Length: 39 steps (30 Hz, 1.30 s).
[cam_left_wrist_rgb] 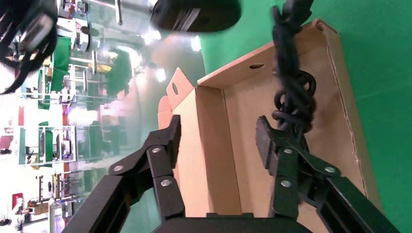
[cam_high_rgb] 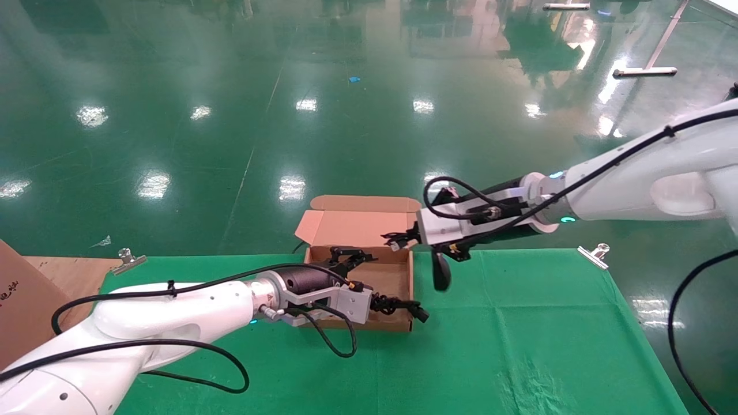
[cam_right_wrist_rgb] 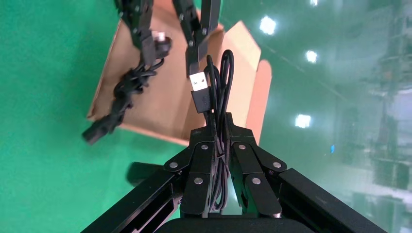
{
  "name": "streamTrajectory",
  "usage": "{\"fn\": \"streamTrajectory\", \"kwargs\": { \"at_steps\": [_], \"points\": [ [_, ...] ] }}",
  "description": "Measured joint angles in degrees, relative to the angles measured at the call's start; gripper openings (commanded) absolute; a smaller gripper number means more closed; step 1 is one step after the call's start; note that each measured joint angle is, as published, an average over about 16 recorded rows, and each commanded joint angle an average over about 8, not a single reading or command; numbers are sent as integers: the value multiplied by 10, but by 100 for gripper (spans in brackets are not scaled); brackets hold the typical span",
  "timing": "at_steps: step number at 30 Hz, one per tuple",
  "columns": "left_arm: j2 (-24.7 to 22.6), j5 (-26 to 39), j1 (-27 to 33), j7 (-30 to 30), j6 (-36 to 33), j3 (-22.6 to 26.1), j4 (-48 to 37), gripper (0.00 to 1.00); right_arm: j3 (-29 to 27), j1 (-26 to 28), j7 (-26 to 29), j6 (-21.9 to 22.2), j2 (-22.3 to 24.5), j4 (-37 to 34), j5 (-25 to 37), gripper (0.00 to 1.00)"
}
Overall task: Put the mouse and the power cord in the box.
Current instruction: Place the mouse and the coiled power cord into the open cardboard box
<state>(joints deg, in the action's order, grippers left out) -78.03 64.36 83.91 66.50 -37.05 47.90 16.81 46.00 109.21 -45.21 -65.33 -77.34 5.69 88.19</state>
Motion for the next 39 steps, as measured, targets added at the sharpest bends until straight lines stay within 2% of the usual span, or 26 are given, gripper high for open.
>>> {"fn": "streamTrajectory", "kwargs": {
  "at_steps": [7,14,15,22,23,39],
  "points": [
    [10,-44,17,-19,16,-9,-35,100,10,-21,20,23,-8,61,-14,0],
    [41,-82,38,-21,-7,-29,-62,100,45,-58,60,64,-14,143,-34,0],
    [46,-87,39,-19,-14,-32,-64,100,51,-63,66,70,-14,154,-38,5],
    [77,-112,47,-9,-68,-49,-68,100,89,-92,100,105,-15,204,-55,93],
    [80,-115,47,-8,-73,-50,-68,100,92,-94,103,107,-15,208,-56,100],
    [80,-116,46,-9,-75,-52,-67,100,93,-94,104,109,-15,208,-56,100]
  ]
}}
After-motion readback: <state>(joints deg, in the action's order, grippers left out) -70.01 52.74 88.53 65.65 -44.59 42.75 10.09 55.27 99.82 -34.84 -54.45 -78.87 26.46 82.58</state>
